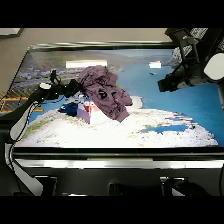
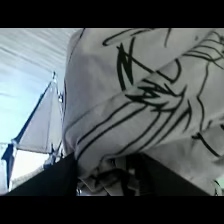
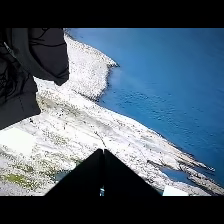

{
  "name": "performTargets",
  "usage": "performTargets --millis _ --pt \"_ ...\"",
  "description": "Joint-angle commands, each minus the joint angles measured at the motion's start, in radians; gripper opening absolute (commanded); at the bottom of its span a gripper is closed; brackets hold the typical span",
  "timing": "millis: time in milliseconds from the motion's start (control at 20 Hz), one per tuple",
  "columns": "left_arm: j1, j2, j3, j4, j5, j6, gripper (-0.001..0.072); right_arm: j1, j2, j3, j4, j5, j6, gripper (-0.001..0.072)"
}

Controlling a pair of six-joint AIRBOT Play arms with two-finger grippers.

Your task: Fold the clothes and pants, and hang the long-sleeved shirts on hangers.

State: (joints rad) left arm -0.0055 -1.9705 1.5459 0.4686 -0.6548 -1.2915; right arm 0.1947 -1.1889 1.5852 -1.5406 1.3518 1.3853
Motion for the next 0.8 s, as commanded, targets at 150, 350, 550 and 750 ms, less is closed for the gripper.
performTargets --millis 150,350,550,750 --pt "0.017 -0.03 0.027 -0.005 -0.032 0.006 0.0023 0.001 -0.013 -0.038 -0.053 -0.008 0.132 0.016" --pt "0.035 -0.001 0.027 0.045 -0.087 0.005 0.0023 -0.008 -0.045 -0.21 -0.209 -0.2 0.528 0.053" --pt "0.035 0.026 0.027 0.066 -0.121 0.005 0.0023 -0.17 -0.214 -0.294 0.251 -0.416 0.684 0.0587" --pt "0.035 0.026 0.027 0.066 -0.151 0.005 0.0023 -0.201 -0.426 -0.294 0.736 -0.479 0.32 0.0615"
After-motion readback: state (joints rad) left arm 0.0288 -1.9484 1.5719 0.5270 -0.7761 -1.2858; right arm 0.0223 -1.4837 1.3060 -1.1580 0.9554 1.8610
